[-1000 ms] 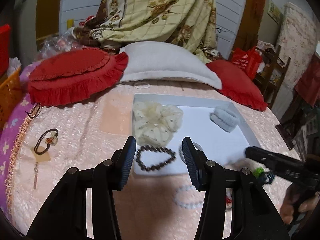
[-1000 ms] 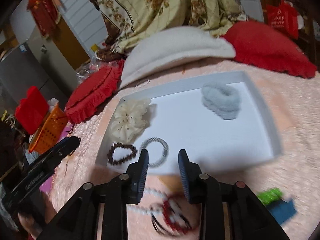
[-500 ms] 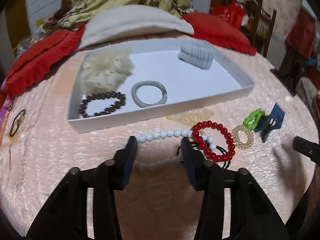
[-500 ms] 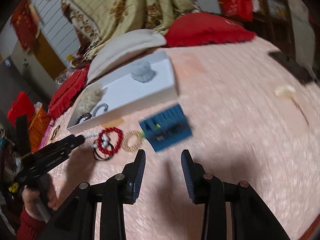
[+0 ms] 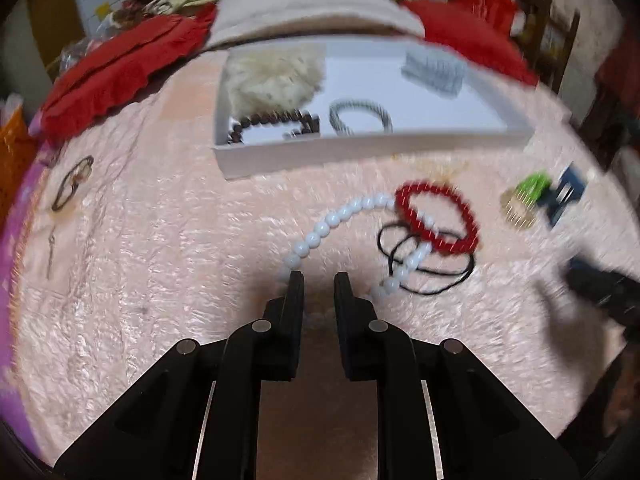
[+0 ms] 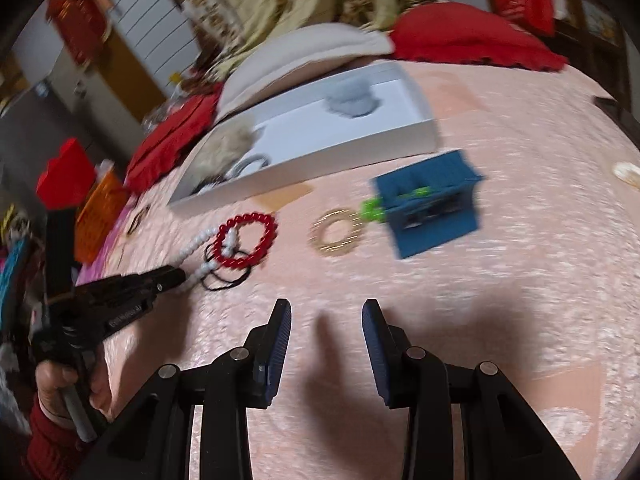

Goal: Organize jewelry
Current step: 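Grasp the white pearl strand with the left tool while the right grasps the red bead bracelet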

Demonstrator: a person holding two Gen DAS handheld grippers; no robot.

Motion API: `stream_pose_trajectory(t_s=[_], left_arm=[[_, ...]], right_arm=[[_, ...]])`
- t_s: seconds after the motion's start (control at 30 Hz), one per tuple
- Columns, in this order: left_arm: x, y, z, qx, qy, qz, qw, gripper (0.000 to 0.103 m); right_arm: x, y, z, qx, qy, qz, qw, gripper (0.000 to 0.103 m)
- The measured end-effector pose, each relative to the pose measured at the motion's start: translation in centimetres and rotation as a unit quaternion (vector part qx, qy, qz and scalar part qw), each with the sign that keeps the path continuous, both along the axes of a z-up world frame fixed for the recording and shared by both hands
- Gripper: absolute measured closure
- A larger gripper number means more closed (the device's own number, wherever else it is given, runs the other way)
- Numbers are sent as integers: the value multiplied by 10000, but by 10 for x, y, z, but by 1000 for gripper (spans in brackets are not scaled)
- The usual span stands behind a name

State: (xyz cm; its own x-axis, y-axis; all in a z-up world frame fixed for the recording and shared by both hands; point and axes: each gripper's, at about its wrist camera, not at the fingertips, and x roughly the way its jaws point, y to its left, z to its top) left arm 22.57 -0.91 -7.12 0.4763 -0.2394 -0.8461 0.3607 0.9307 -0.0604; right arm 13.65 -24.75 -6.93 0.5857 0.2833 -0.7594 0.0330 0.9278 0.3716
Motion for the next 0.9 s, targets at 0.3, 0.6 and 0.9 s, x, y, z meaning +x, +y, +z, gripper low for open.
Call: stream_pose_trajectory(t_s=[0.3, 0.6, 0.9], left_arm=[[23, 27, -3, -620, 82, 309, 9976, 78], [23, 6, -12, -367, 20, -91, 9993, 78], [11, -16, -16, 34, -340, -368, 9987, 95]], right_arm=[[54, 42, -5, -455, -31, 378, 9982, 68], [97, 63, -16, -1008, -3, 486, 9937, 68], [101, 89, -19, -1868, -212, 743, 9794, 94]])
